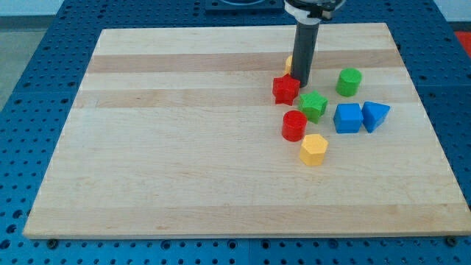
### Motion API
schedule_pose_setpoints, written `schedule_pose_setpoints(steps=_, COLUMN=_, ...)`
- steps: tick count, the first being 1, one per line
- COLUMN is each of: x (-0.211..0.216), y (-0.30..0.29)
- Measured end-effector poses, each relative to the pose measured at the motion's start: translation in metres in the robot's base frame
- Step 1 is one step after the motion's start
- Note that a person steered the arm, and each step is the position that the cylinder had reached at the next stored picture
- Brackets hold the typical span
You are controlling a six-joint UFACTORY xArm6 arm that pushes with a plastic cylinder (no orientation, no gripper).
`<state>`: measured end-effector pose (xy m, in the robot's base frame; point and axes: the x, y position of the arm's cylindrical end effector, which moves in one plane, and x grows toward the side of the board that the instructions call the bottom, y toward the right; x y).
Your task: Slightly move the yellow heart towards up
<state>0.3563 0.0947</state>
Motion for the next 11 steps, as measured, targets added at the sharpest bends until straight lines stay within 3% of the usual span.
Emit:
schedule_pose_setpoints(steps=7, x=0.076, y=0.001)
schedule_pose_setpoints(steps=11, x=0.031, y=-0.007)
